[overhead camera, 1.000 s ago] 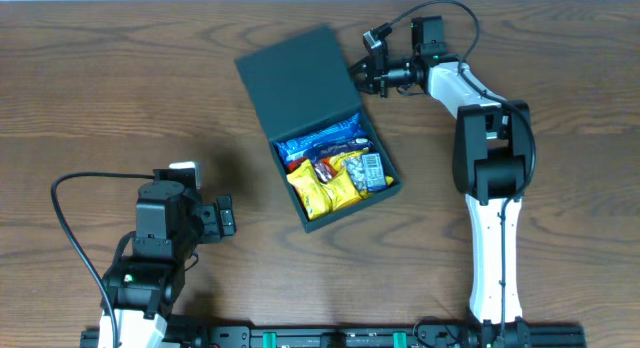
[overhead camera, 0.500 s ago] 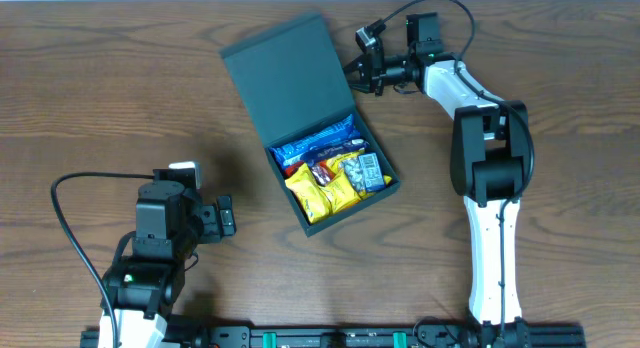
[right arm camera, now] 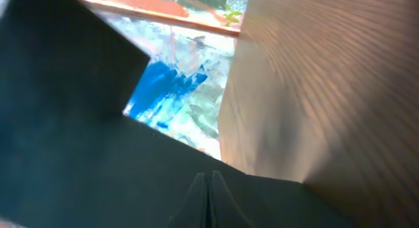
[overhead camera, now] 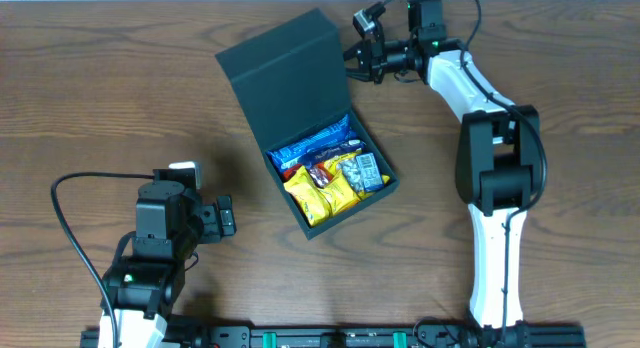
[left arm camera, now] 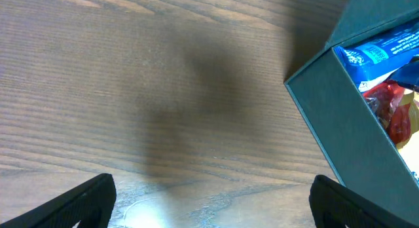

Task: Pack container
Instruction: 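Push the black lid forward with the right gripper to close it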

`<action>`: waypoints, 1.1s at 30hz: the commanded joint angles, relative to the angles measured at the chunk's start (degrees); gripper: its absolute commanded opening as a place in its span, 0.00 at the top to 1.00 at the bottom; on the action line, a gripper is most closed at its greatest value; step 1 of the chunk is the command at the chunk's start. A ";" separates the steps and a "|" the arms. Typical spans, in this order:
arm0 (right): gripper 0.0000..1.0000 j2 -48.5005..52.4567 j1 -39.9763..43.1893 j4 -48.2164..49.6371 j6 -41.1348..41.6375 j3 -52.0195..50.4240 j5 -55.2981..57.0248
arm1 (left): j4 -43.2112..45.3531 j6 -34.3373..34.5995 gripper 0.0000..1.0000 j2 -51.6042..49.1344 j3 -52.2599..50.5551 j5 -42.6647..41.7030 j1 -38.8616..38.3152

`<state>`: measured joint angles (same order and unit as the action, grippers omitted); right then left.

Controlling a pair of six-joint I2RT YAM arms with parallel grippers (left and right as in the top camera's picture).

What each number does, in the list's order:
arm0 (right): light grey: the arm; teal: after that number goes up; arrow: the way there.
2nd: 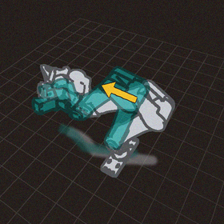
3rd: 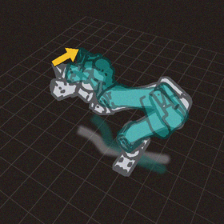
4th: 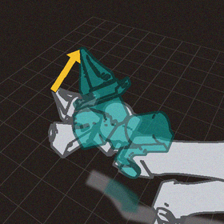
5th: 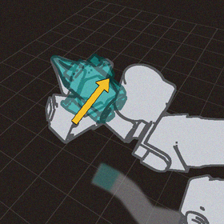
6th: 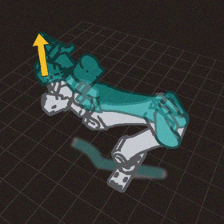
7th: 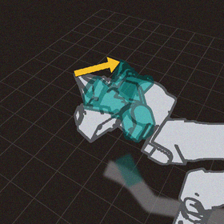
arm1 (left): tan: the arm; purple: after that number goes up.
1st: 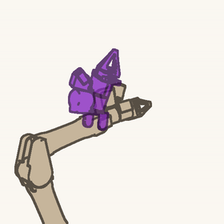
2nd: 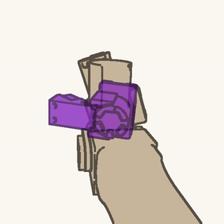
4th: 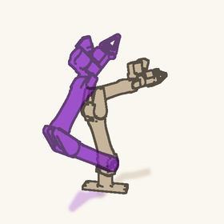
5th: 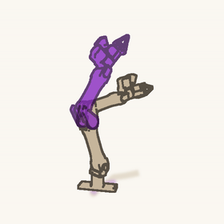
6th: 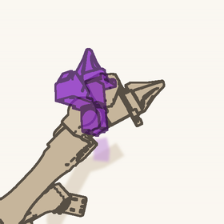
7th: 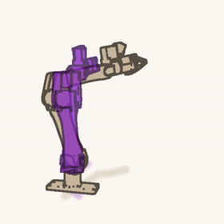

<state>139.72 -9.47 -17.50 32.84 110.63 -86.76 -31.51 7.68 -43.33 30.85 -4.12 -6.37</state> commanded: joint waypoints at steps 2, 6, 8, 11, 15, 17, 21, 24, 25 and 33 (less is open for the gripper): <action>0.99 -3.17 -1.68 -0.50 -0.76 1.49 -2.64 | -0.02 -0.39 0.05 0.22 -0.37 0.20 0.37; 0.99 -4.52 -1.97 -1.62 -0.79 1.49 -2.64 | -0.02 -0.39 0.05 0.22 -0.37 0.20 0.37; 0.99 -5.40 -1.97 -1.60 -0.79 1.49 -2.64 | -0.02 -0.39 0.05 0.22 -0.37 0.20 0.37; 0.99 -6.91 -1.97 -1.60 -0.79 1.49 -2.64 | -0.02 -0.39 0.05 0.22 -0.37 0.20 0.37; 0.99 -9.22 -1.84 -1.60 -0.81 1.49 -2.64 | -0.02 -0.39 0.05 0.22 -0.37 0.20 0.37; 0.99 -10.47 -1.84 -1.77 -0.79 1.49 -2.64 | -0.02 -0.39 0.05 0.22 -0.37 0.20 0.37; 0.99 -12.44 -1.86 -2.71 -0.79 1.44 -2.64 | -0.02 -0.39 0.05 0.22 -0.37 0.20 0.37; 0.99 -13.79 -1.86 -3.26 -0.79 1.42 -2.64 | -0.02 -0.39 0.05 0.22 -0.37 0.20 0.37; 0.99 -14.23 -1.86 -3.63 -0.85 1.42 -2.64 | -0.02 -0.39 0.05 0.22 -0.37 0.20 0.37; 0.99 -18.01 -1.79 -6.29 -3.61 1.42 -2.64 | -0.02 -0.39 0.05 0.22 -0.37 0.20 0.37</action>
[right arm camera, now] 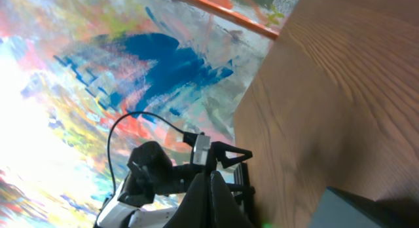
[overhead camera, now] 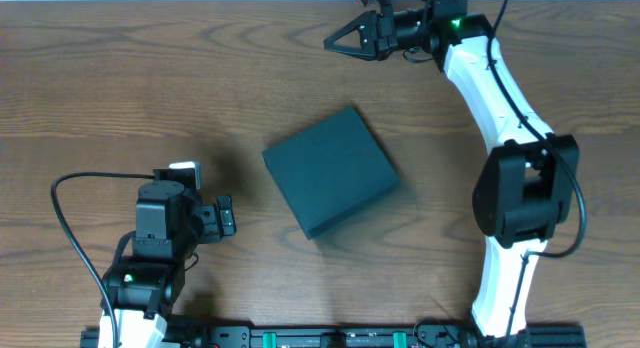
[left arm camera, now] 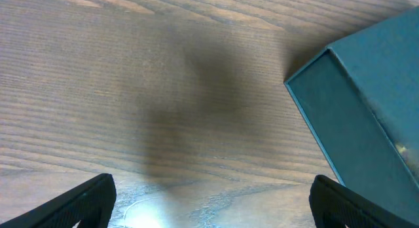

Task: Pack container
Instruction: 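Push the black lid forward with the right gripper to close it, then press down on the closed lid with the right gripper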

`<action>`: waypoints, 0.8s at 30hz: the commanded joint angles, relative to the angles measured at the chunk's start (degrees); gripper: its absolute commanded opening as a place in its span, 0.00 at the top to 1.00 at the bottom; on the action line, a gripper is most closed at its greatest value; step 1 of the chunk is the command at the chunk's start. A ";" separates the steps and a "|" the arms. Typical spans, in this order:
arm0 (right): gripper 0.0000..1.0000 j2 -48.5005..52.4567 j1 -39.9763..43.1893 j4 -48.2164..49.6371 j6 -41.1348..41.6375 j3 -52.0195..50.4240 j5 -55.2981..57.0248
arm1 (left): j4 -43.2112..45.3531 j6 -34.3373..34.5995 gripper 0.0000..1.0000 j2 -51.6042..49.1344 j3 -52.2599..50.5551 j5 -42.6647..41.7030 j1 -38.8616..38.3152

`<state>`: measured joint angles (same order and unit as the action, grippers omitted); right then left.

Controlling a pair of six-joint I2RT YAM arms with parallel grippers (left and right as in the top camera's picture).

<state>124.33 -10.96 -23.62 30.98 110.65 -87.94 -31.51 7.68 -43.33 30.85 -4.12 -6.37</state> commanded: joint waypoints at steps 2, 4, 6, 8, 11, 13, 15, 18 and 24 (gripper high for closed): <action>0.99 -3.23 -0.33 -0.20 -1.75 1.40 -1.46 | -0.02 -0.39 0.05 0.22 -0.37 0.20 0.37; 0.99 -3.91 -0.33 -0.20 -1.79 1.40 -1.46 | -0.02 -0.39 0.05 0.22 -0.37 0.20 0.37; 0.99 -4.96 -0.33 -0.20 -3.28 1.40 -1.46 | -0.02 -0.39 0.05 0.24 -0.37 0.20 0.37; 0.99 -6.75 -0.33 -1.46 -8.79 1.40 -1.46 | -0.02 -0.39 0.05 0.22 -0.37 0.20 0.37; 0.99 -10.23 -0.26 -7.21 -23.28 1.40 -1.42 | -0.02 -0.39 0.05 0.22 -0.37 0.20 0.37; 0.99 -12.55 -0.26 -12.33 -31.28 1.40 1.31 | -0.02 -0.39 0.05 0.24 -0.37 0.20 0.37; 0.99 -14.73 -0.42 -18.45 -35.91 1.40 9.68 | -0.02 -0.39 0.05 0.22 -0.37 0.20 0.37; 0.99 -19.91 -3.37 -33.83 -44.72 1.40 35.21 | -0.02 -0.39 0.05 0.24 -0.37 0.20 0.37; 0.99 -24.59 -13.42 -49.83 -52.94 1.38 57.79 | -0.02 -0.39 0.05 0.22 -0.37 0.20 0.37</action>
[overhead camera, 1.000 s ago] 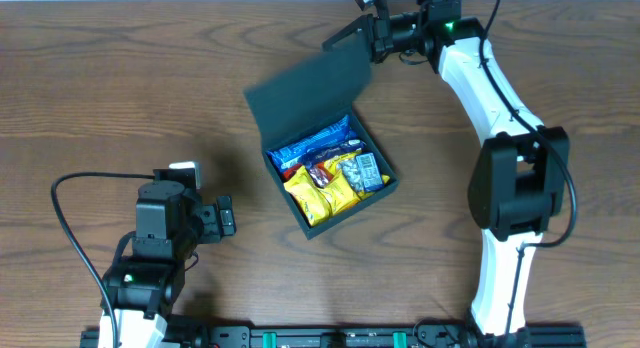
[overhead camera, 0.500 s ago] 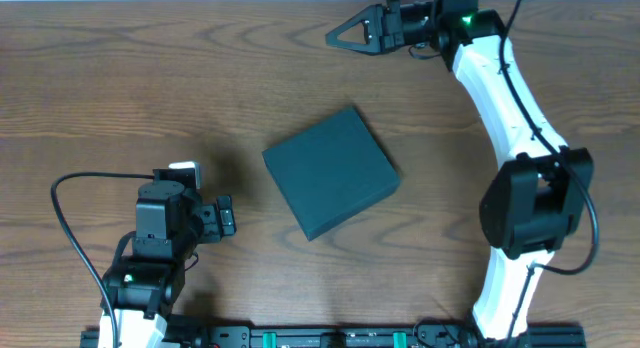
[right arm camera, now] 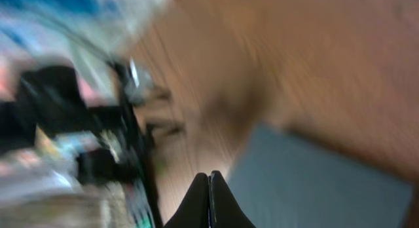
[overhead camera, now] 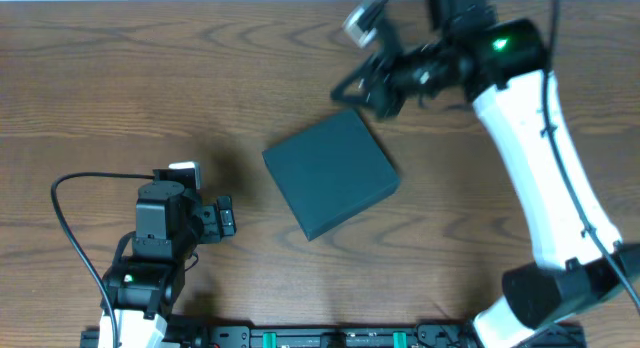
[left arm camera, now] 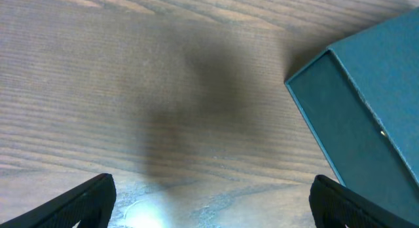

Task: Pack container
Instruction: 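Press down on the closed lid with the right gripper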

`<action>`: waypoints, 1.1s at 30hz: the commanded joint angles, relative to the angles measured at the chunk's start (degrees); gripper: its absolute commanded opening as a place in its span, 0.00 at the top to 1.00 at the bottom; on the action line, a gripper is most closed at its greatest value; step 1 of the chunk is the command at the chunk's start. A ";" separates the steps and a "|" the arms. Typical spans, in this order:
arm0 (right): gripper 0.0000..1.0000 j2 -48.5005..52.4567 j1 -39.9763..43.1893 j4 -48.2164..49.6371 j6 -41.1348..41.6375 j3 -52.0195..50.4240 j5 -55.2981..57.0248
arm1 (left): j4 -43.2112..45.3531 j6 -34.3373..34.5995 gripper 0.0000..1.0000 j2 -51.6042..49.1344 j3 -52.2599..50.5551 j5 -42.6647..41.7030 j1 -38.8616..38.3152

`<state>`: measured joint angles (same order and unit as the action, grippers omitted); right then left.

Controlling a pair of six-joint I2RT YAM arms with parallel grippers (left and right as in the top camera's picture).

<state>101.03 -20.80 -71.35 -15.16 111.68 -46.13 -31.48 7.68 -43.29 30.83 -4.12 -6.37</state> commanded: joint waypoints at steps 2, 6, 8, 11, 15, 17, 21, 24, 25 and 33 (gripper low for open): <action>0.99 -1.92 -7.63 -5.38 -6.78 0.07 24.81 | -0.04 -0.39 0.05 0.20 -0.35 0.20 0.37; 0.99 -3.10 -16.00 -4.59 -6.34 -4.55 35.65 | -0.04 -0.39 0.05 0.17 -0.35 0.20 0.37; 0.99 -3.85 -18.14 -1.18 -4.66 -8.66 37.92 | -0.04 -0.39 0.05 0.17 -0.35 0.20 0.37; 0.99 -5.66 -22.34 11.21 4.13 -20.74 44.61 | -0.04 -0.39 0.05 0.20 -0.35 0.20 0.37; 0.99 -5.90 -27.71 19.54 8.04 -28.63 41.40 | -0.04 -0.39 0.05 0.17 -0.35 0.20 0.37; 0.99 -5.79 -30.01 21.84 10.25 -31.30 38.10 | -0.04 -0.39 0.05 0.17 -0.35 0.20 0.37; 0.99 -5.27 -31.56 25.92 15.32 -34.05 37.03 | -0.04 -0.39 0.05 0.17 -0.35 0.20 0.37; 0.99 -3.48 -32.20 29.40 18.16 -35.47 36.59 | -0.04 -0.39 0.05 0.20 -0.35 0.20 0.37; 0.99 -2.71 -32.24 29.99 18.80 -35.60 36.61 | -0.04 -0.39 0.05 0.17 -0.35 0.20 0.37; 0.99 3.61 -32.15 36.68 27.52 -35.63 36.46 | -0.04 -0.39 0.05 0.17 -0.35 0.20 0.37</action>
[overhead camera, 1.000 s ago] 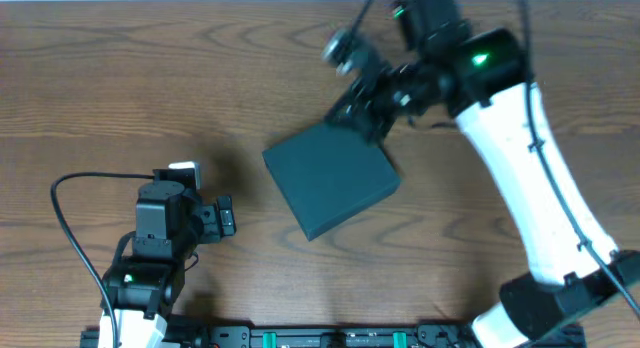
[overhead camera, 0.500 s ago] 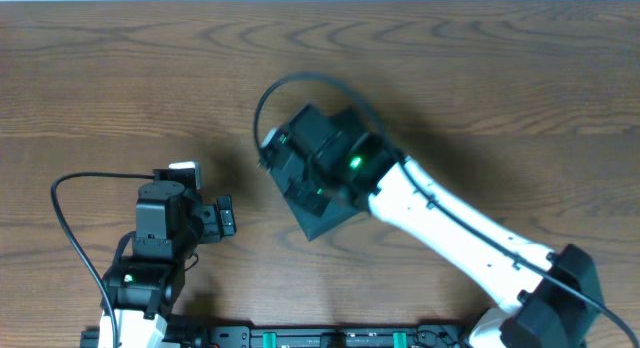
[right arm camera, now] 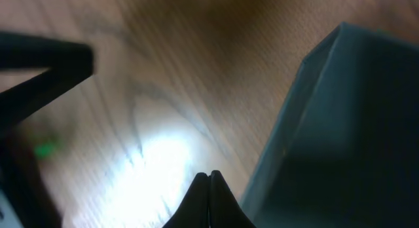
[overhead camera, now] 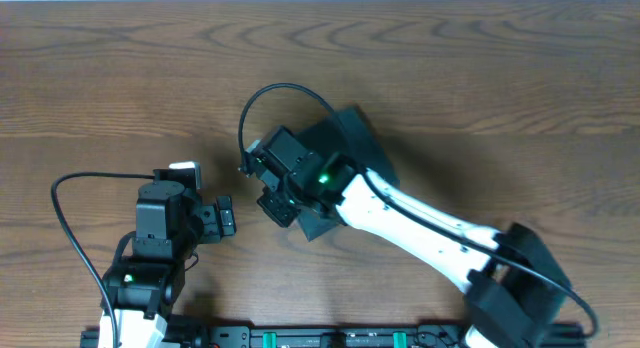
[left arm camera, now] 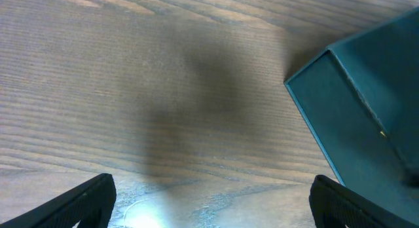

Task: Pack container
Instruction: 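Press down on the closed lid with the right gripper, then push the closed box rightward and straighten it with the right gripper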

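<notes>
The dark teal box [overhead camera: 350, 138] lies with its lid down in the middle of the table, and its contents are hidden. My right arm reaches across it from the near right. The right gripper [overhead camera: 268, 195] is shut with nothing in it, low beside the box's left near corner. In the right wrist view the shut right gripper [right arm camera: 209, 179] points at bare wood, with the box wall [right arm camera: 347, 123] just to its right. My left gripper [overhead camera: 228, 218] rests open to the left of the box. In its own view the left gripper [left arm camera: 209, 205] faces the box corner [left arm camera: 366, 103].
The wooden table [overhead camera: 120, 78] stretches around the box. A black cable [overhead camera: 70, 218] loops beside the left arm's base. The right arm's white link [overhead camera: 430, 233] lies over the near right part of the table.
My right arm has come from above the box's far side to low over its left near corner, fingers still shut. The box stays closed where it was. The left arm has not moved.
The box stood open with snack packs inside, my right gripper at the raised lid's far edge. Then the lid was down and the gripper was at the table's far edge. After that it was over the box's far side, and now it is at the left near corner.
</notes>
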`<action>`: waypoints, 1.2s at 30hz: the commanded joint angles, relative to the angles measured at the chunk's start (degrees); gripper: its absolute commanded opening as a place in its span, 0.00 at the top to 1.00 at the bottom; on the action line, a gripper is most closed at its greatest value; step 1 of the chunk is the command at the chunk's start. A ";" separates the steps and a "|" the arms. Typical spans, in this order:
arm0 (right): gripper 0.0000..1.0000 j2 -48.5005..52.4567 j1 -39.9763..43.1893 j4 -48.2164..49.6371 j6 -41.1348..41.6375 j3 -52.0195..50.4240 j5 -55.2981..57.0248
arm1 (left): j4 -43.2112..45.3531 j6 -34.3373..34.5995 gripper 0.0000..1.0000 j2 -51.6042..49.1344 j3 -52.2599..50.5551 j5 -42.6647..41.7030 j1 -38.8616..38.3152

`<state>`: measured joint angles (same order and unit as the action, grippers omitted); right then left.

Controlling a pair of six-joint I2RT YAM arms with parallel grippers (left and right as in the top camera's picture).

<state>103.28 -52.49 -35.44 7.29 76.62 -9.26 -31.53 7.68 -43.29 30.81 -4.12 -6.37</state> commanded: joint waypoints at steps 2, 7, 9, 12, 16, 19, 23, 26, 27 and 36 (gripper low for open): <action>0.99 2.89 -0.46 2.58 6.16 -0.57 -0.20 | 0.00 -0.39 0.05 0.17 -0.33 0.20 0.37; 0.99 5.99 -0.07 5.20 7.30 -0.57 1.99 | 0.00 -0.39 0.05 0.20 -0.33 0.20 0.37; 0.99 7.32 0.35 6.16 7.30 -0.57 2.69 | 0.00 -0.39 0.05 0.20 -0.33 0.20 0.37; 0.99 9.01 0.83 7.28 7.48 -0.57 6.60 | 0.00 -0.39 0.05 0.17 -0.33 0.20 0.37; 0.99 11.89 2.36 10.10 7.48 -0.57 12.74 | 0.00 -0.39 0.05 0.17 -0.33 0.20 0.37; 0.99 12.61 3.78 13.14 7.45 -0.57 15.37 | 0.00 -0.39 0.05 0.20 -0.33 0.20 0.37; 0.99 13.09 5.62 16.00 7.48 -0.57 20.94 | 0.00 -0.39 0.05 0.17 -0.33 0.20 0.37; 0.99 13.09 7.04 16.44 7.48 -0.57 22.97 | 0.00 -0.39 0.05 0.17 -0.33 0.20 0.37; 0.99 13.09 7.58 16.92 7.48 -0.57 23.54 | 0.00 -0.39 0.05 0.17 -0.33 0.20 0.37; 0.99 13.66 11.32 23.78 7.41 -0.57 31.71 | 0.00 -0.39 0.05 0.20 -0.33 0.20 0.37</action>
<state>115.46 -42.85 -12.16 14.48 76.49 15.00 -31.51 7.66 -43.29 30.81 -4.12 -6.37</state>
